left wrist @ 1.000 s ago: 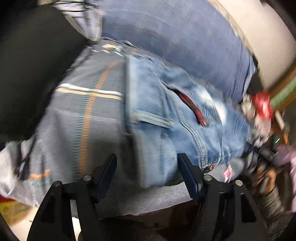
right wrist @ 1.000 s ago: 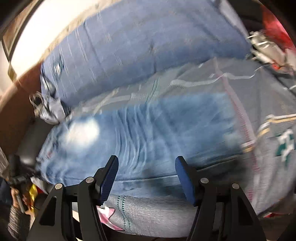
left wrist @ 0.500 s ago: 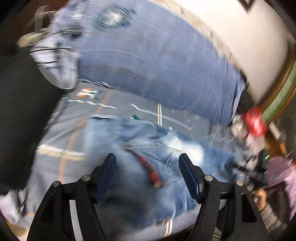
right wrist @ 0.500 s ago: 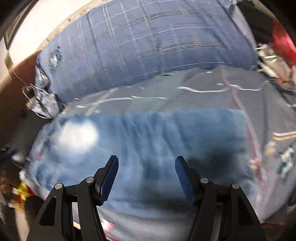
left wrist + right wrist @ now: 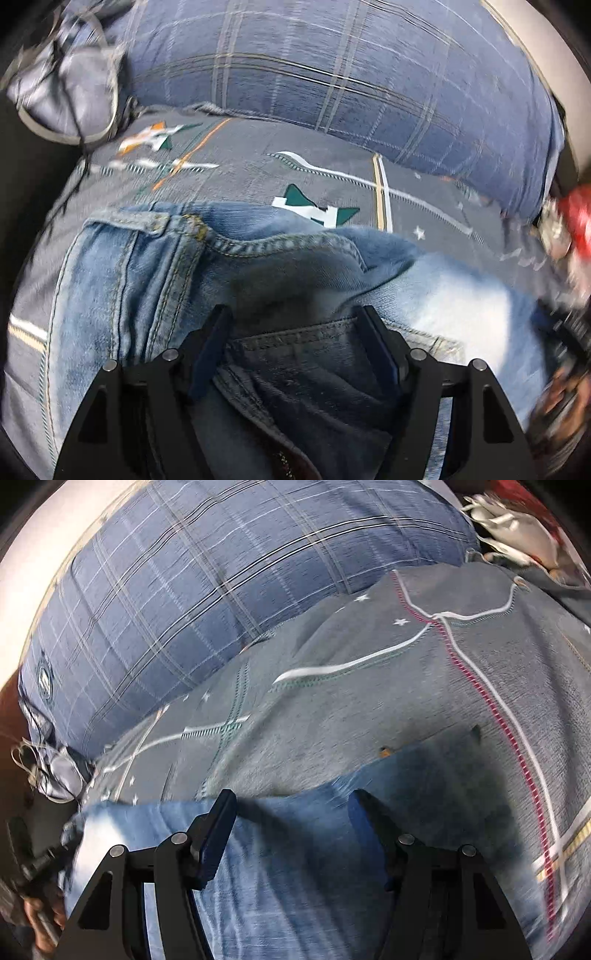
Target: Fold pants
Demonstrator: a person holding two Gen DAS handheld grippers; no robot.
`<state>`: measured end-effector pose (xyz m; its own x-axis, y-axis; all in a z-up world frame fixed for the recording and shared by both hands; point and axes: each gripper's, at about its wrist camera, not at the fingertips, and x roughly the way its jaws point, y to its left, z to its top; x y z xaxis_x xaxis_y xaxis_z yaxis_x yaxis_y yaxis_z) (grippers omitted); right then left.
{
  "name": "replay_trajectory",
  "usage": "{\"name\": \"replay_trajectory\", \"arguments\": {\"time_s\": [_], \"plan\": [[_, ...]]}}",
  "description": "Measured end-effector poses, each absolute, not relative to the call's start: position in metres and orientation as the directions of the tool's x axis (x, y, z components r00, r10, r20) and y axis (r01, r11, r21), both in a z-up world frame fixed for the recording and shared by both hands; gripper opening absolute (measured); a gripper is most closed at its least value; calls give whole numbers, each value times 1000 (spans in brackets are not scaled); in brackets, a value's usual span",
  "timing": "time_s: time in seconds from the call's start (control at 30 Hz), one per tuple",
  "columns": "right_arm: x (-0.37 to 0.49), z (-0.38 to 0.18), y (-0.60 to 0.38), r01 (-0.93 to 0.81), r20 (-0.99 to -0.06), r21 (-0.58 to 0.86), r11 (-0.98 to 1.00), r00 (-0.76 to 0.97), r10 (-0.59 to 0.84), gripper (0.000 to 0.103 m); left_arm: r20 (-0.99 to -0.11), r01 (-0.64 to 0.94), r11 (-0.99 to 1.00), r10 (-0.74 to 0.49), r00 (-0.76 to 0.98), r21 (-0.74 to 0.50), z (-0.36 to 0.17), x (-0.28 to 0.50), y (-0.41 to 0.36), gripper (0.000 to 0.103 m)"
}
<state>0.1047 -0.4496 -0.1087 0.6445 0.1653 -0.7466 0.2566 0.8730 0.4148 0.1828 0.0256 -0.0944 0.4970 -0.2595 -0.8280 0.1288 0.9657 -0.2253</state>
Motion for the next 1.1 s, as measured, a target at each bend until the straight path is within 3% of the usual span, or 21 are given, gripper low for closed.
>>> {"name": "replay_trajectory", "arguments": {"time_s": [0.1, 0.27, 0.43, 0.53, 0.83, 1.0, 1.1], "plan": [[92, -93, -451, 274, -734, 360, 892, 673, 90, 68, -826, 140, 972, -233, 513, -188, -95, 180, 20, 72], [47, -74, -431, 207, -698, 370, 906, 706, 124, 68, -825, 124, 975, -220, 520, -182, -95, 179, 21, 73], [12, -98, -406, 215, -758, 257, 942, 649, 59, 71, -828, 113, 979, -206, 522, -172, -91, 177, 19, 73], [5, -113, -411, 254, -797, 211, 944, 603, 16, 71, -804, 94, 977, -212, 555, -193, -68, 167, 22, 73], [-25, -79, -430, 324, -735, 199, 925, 673, -78, 72, -759, 188, 977, -198, 620, -101, -13, 91, -30, 73], [-38, -68, -419, 257, -681, 301, 919, 732, 18, 75, -772, 263, 957, -259, 580, -122, -31, 50, -88, 73], [-33, -75, -401, 188, -693, 321, 928, 715, 95, 78, -807, 320, 942, -268, 526, -104, -57, 35, -122, 73]]}}
